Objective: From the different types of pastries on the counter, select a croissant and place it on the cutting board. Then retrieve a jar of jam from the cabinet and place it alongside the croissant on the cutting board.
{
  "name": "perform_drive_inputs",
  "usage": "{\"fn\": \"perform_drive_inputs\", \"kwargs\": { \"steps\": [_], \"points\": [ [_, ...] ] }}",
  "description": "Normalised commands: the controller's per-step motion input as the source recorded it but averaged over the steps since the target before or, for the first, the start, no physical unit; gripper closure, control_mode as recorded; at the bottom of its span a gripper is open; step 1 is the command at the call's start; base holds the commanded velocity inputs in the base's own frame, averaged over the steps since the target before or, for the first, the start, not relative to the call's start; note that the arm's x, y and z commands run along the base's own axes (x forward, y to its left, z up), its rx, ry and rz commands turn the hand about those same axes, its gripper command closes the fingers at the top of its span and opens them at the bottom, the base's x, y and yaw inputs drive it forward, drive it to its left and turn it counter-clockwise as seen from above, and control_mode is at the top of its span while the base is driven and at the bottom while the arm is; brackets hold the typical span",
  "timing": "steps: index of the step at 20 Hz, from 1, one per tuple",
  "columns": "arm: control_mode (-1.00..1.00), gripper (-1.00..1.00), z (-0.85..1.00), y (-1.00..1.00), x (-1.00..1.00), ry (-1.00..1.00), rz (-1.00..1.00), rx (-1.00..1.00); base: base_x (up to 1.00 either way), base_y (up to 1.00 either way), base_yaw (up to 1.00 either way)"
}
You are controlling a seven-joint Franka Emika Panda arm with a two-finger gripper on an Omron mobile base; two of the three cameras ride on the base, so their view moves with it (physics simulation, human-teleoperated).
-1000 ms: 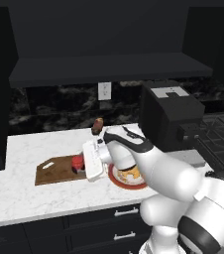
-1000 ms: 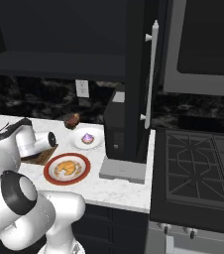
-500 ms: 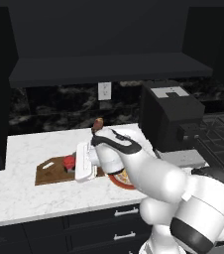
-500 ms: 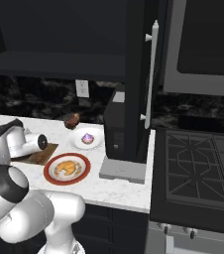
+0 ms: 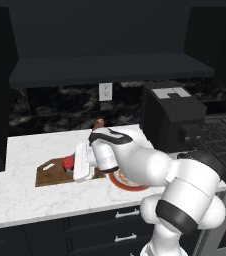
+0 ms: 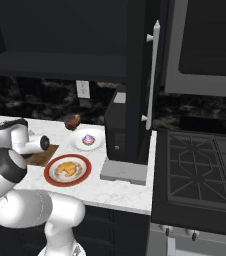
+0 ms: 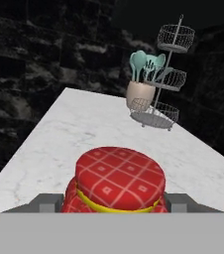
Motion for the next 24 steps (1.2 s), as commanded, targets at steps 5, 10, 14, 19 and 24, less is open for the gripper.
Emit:
{"fn": "perform_drive_inputs", "kwargs": {
  "steps": [5, 10, 14, 19, 24],
  "points": [
    [-1.0, 1.0, -0.19, 0.0, 0.27, 0.0, 0.0, 0.01, 0.0, 0.0, 0.0],
    [-1.0, 1.0, -0.1, 0.04, 0.39, 0.0, 0.0, 0.02, 0.0, 0.0, 0.0],
    [-1.0, 1.0, -0.22, 0.01, 0.08, 0.06, 0.07, 0.03, 0.0, 0.0, 0.0],
    [-1.0, 1.0, -0.26, 0.0, 0.01, 0.12, 0.09, 0.04, 0.0, 0.0, 0.0],
    [-1.0, 1.0, -0.19, 0.07, 0.36, 0.09, 0.02, 0.04, 0.0, 0.0, 0.0]
  ]
}}
